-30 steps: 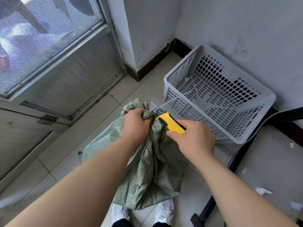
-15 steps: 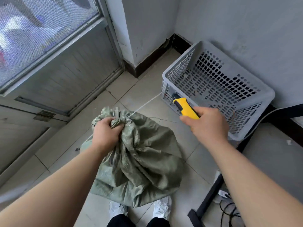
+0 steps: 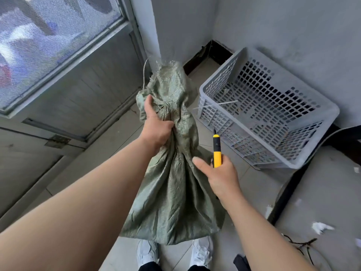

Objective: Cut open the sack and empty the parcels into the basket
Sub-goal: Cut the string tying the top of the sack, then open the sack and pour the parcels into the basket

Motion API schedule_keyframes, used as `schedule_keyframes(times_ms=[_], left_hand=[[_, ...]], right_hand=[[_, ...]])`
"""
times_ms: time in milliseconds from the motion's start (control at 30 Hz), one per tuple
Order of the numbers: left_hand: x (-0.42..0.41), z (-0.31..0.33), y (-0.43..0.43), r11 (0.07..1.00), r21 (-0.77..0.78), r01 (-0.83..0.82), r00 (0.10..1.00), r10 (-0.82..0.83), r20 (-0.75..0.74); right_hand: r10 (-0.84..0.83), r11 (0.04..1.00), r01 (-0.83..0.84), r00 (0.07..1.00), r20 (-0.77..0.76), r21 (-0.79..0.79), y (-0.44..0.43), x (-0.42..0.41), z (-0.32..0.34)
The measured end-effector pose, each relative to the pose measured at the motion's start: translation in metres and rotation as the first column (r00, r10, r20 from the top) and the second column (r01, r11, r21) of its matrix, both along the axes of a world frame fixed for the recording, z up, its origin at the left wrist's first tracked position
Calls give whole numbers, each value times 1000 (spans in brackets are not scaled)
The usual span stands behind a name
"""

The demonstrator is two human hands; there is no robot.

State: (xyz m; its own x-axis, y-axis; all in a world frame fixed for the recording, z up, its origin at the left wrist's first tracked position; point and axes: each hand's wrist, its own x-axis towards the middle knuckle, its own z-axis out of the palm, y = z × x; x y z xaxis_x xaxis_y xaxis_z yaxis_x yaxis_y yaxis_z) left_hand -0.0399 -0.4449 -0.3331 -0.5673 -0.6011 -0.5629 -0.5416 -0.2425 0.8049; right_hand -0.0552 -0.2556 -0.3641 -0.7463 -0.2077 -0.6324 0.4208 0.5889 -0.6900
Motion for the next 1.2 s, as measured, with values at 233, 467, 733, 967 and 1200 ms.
schedule_keyframes(times_ms=[233,467,733,967,1200], left_hand=[[15,-34,-10,997,-52,55,994,-49,97],[50,-54,-65,969,-213,-128,952,180,249],[117,-66,-5,959,103,264,900,-283,331],[155,-112,14,804,-244,543,744,-325,584],[139,-93,28,873,-388,297,915,-145,376]], right_hand=[[-21,998,16,997,77,67,-23,16,-50],[-255,965,257,966,-47,45,-18,-6,-47],[-114,991,112,993,24,76,12,15,-44],[-65,980,65,998,-10,188,22,44,-76],[-210,977,212,976,-61,32,18,39,-69]])
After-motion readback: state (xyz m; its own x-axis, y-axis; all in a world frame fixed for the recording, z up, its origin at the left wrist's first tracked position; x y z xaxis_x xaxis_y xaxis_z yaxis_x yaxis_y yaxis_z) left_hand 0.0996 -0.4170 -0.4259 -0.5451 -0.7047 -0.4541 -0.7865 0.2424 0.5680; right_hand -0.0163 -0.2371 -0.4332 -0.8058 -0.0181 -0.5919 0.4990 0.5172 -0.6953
